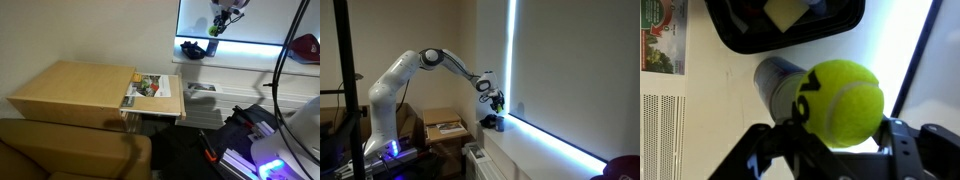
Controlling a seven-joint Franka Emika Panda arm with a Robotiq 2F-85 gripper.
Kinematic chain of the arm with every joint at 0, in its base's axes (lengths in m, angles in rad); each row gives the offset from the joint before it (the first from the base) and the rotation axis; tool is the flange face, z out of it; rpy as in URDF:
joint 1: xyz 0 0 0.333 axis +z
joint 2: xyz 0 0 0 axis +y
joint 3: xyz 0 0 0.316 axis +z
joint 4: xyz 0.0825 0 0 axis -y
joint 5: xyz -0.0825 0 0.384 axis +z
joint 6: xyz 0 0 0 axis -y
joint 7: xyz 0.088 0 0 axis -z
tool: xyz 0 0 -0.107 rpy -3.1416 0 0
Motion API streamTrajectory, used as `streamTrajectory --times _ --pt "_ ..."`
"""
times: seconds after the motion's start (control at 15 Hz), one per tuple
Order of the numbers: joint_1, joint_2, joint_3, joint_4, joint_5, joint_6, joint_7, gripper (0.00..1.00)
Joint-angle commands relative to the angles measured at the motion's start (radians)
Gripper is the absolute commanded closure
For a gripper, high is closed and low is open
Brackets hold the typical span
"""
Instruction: Put the ball on the can on the window sill
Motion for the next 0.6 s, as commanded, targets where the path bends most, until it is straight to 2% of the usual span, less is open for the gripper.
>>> streamTrajectory --times 0.0,0.53 --pt "0.025 -0.021 -0.029 -0.031 -0.039 -0.043 0.034 0.62" --pt "0.005 -0.001 -0.057 -0.023 -0.062 -0.075 0.045 0.62"
